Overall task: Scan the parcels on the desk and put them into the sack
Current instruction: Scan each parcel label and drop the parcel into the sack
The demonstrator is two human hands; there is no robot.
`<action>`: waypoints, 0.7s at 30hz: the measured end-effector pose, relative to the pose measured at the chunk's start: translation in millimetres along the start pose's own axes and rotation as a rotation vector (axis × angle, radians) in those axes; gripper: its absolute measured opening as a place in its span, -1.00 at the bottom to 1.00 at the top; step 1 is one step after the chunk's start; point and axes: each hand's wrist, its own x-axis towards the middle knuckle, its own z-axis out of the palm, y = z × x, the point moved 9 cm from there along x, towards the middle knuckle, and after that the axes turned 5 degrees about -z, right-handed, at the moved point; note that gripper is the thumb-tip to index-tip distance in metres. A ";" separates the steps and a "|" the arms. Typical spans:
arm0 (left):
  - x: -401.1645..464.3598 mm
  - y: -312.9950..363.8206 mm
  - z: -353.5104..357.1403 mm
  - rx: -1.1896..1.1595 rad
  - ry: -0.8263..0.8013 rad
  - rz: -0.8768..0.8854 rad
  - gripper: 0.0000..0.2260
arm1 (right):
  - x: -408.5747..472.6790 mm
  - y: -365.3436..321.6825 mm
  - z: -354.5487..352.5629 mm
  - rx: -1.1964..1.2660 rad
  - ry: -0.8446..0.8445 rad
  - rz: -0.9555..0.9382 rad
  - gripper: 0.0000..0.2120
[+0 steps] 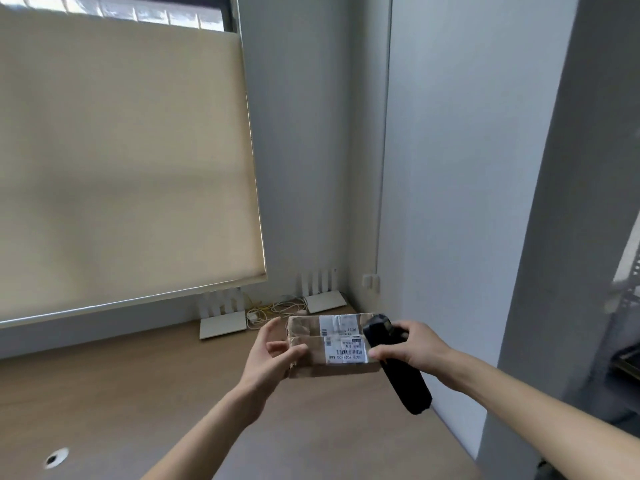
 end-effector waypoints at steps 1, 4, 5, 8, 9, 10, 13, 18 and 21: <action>-5.0 3.4 -2.2 0.023 -0.014 0.014 -0.38 | -1.2 -3.5 2.6 -0.004 -0.004 -0.004 -0.57; -22.3 15.6 -13.8 0.077 -0.048 0.077 -0.37 | -7.6 -22.0 11.9 -0.035 -0.026 -0.031 -0.60; -27.3 18.1 -20.4 0.087 -0.049 0.088 -0.39 | -9.3 -29.1 15.4 -0.044 -0.033 -0.038 -0.61; -39.2 22.4 -47.8 0.077 -0.032 0.089 -0.41 | -12.5 -53.3 32.3 -0.080 -0.068 -0.048 -0.61; -41.6 22.9 -60.3 0.073 -0.011 0.088 -0.40 | -12.1 -62.0 39.3 -0.104 -0.073 -0.055 -0.58; -44.3 23.4 -74.0 0.071 0.019 0.091 -0.39 | -11.6 -70.6 46.2 -0.139 -0.066 -0.061 -0.54; -52.4 29.1 -116.1 0.058 0.098 0.120 -0.41 | -8.7 -92.5 72.1 -0.266 -0.067 -0.075 -0.43; -71.3 39.4 -177.7 0.048 0.199 0.156 -0.49 | -14.9 -126.5 124.7 -0.560 -0.152 -0.084 -0.45; -83.2 39.4 -214.7 0.092 0.275 0.169 -0.45 | -23.5 -140.3 156.8 -0.698 -0.183 -0.080 -0.37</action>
